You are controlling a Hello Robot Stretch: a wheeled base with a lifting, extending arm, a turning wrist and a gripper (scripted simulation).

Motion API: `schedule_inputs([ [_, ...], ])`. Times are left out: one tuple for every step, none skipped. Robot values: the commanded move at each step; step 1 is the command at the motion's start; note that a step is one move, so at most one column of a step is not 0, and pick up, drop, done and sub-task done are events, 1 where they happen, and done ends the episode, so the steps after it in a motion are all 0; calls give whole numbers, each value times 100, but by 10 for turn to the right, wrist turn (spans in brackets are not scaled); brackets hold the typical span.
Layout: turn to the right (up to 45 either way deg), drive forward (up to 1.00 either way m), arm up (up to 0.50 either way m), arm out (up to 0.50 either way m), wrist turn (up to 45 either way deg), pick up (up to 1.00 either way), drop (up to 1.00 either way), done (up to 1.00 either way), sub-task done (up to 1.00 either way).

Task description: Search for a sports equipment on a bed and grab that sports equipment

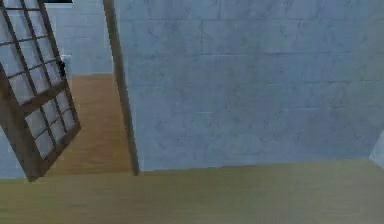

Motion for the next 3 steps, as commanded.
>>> schedule_inputs([
  [-450, 0, 0, 0, 0, 0, 0, 0, 0],
  [0, 35, 0, 0, 0, 0, 0, 0, 0],
  [-450, 0, 0, 0, 0, 0, 0, 0, 0],
])
